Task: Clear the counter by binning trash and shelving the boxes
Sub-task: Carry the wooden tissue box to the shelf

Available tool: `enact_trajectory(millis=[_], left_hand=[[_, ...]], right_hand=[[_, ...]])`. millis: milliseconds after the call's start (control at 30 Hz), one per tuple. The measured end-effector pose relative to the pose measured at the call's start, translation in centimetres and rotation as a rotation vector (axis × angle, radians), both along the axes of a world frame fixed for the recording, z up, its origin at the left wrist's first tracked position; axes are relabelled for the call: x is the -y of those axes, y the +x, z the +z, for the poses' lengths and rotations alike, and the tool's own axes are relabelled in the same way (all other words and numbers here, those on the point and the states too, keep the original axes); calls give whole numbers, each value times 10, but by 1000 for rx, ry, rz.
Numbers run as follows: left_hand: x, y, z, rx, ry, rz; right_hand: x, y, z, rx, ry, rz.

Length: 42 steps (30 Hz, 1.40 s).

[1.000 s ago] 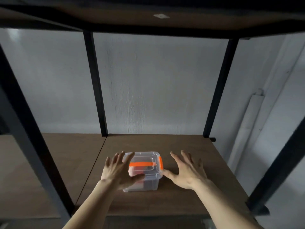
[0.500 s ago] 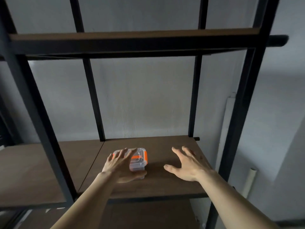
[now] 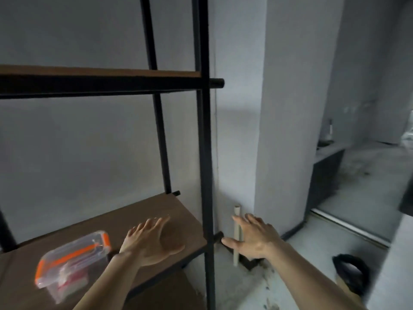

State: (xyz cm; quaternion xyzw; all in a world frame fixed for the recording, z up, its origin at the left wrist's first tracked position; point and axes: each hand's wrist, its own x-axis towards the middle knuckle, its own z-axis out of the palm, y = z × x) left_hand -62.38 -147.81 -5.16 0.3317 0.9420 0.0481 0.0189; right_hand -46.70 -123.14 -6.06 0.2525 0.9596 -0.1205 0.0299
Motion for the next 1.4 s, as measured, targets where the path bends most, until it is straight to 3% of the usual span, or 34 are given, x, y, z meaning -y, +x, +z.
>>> enact_trajectory(millis=[267, 633, 800, 933, 1033, 1233, 1400], left_hand=[[-134, 91, -26, 130, 19, -415], [-347, 334, -2, 99, 61, -826], [-422, 437, 22, 170, 141, -966], [-472, 498, 29, 335, 244, -1025], [-512, 526, 26, 588, 350, -1026], [-607, 563, 22, 1024, 569, -955], [-706, 582, 22, 1223, 632, -921]], right_hand=[[-52, 175, -16, 44, 10, -372], [-137, 463, 3, -31, 99, -858], [-173, 568, 21, -38, 129, -1020], [-202, 619, 25, -76, 144, -1089], [-232, 640, 23, -162, 137, -1129], [-319, 651, 17, -523, 47, -1176], [-413, 649, 22, -866, -83, -1247]])
